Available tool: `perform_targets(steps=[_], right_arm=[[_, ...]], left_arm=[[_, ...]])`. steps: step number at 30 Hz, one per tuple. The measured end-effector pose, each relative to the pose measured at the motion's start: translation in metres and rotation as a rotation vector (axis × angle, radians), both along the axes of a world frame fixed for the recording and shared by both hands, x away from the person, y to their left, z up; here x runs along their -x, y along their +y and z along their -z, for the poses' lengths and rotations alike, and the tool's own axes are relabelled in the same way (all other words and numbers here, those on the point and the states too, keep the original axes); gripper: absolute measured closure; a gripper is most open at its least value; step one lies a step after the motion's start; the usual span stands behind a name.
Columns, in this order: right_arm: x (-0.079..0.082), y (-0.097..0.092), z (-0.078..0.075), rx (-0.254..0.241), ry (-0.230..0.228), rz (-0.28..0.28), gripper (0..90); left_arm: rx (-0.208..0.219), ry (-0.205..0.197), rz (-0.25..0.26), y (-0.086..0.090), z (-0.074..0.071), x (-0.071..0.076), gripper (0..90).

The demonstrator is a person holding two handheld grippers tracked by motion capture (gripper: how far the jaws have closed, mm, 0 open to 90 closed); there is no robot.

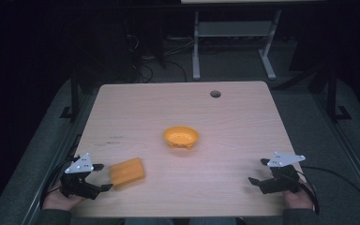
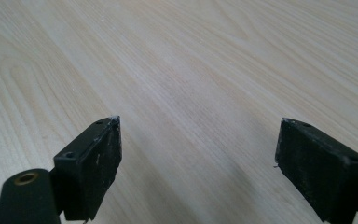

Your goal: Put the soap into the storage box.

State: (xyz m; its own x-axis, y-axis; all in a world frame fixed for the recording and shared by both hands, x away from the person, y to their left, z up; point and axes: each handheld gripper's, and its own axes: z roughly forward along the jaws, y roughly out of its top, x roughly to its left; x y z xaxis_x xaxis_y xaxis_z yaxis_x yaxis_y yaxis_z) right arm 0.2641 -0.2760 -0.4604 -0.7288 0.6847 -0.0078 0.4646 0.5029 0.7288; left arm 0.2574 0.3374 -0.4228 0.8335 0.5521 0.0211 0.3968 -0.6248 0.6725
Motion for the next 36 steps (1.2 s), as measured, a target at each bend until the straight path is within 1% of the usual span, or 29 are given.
perform_targets(steps=[2,4,6,12,13,15,16,18,19,20,22,23,24,25,27,28,30,31,32,35,36], right_arm=[[0.001,-0.001,0.0,-0.007,-0.009,0.008,13.9],[0.001,-0.002,-0.001,-0.009,-0.013,0.003,13.9],[0.002,-0.002,-0.001,-0.008,-0.013,0.009,13.9],[0.004,-0.003,-0.002,-0.005,-0.024,0.004,13.9],[0.005,-0.002,-0.003,-0.006,-0.025,0.008,13.9],[0.005,-0.001,-0.003,-0.009,-0.022,0.005,13.9],[0.005,0.0,-0.003,-0.007,-0.024,0.003,13.9],[0.005,0.0,-0.003,-0.002,-0.025,-0.006,13.9],[0.006,0.002,-0.003,0.001,-0.021,-0.006,13.9],[0.006,0.002,-0.003,0.008,-0.025,-0.007,13.9],[0.007,0.002,-0.004,0.002,-0.027,-0.017,13.9],[0.007,0.002,-0.004,0.005,-0.032,-0.014,13.9],[0.008,0.001,-0.005,0.005,-0.034,-0.015,13.9],[0.008,0.001,-0.005,0.003,-0.034,-0.013,14.0],[0.009,0.001,-0.005,-0.002,-0.036,-0.009,13.9],[0.009,0.001,-0.005,-0.001,-0.036,-0.01,13.9],[0.009,0.0,-0.005,0.0,-0.039,-0.013,13.9],[0.009,0.0,-0.005,-0.003,-0.041,-0.013,13.9],[0.009,0.0,-0.006,-0.005,-0.042,-0.014,13.9],[0.01,0.0,-0.006,-0.007,-0.042,-0.014,13.9],[0.01,0.001,-0.006,-0.009,-0.043,-0.017,13.9]], left_arm=[[-0.003,-0.001,0.003,-0.001,-0.002,0.0,18.3],[-0.007,0.002,0.0,-0.001,-0.003,-0.002,18.3],[-0.003,0.001,0.002,-0.002,-0.004,-0.002,18.4],[-0.01,0.0,0.028,-0.008,-0.007,-0.007,18.4],[-0.017,-0.007,0.043,-0.01,-0.009,-0.009,18.4],[-0.019,-0.006,0.047,-0.011,-0.01,-0.009,18.4],[-0.032,-0.009,0.058,-0.014,-0.012,-0.011,18.4],[-0.031,-0.01,0.062,-0.015,-0.013,-0.011,18.4],[-0.049,-0.011,0.073,-0.017,-0.015,-0.014,18.4],[-0.054,-0.008,0.078,-0.019,-0.017,-0.014,18.4],[-0.07,-0.007,0.09,-0.022,-0.019,-0.017,18.4],[-0.081,-0.001,0.097,-0.023,-0.02,-0.019,18.4],[-0.081,-0.001,0.097,-0.023,-0.02,-0.019,18.4],[-0.103,0.011,0.112,-0.028,-0.022,-0.023,18.4],[-0.124,0.014,0.125,-0.032,-0.024,-0.026,18.4],[-0.127,0.018,0.127,-0.034,-0.024,-0.027,18.4],[-0.145,0.03,0.137,-0.037,-0.024,-0.03,18.4],[-0.145,0.03,0.137,-0.037,-0.024,-0.03,18.5],[-0.171,0.05,0.146,-0.04,-0.024,-0.033,18.4],[-0.183,0.055,0.157,-0.044,-0.023,-0.035,18.4],[-0.197,0.06,0.162,-0.046,-0.023,-0.036,18.4]])
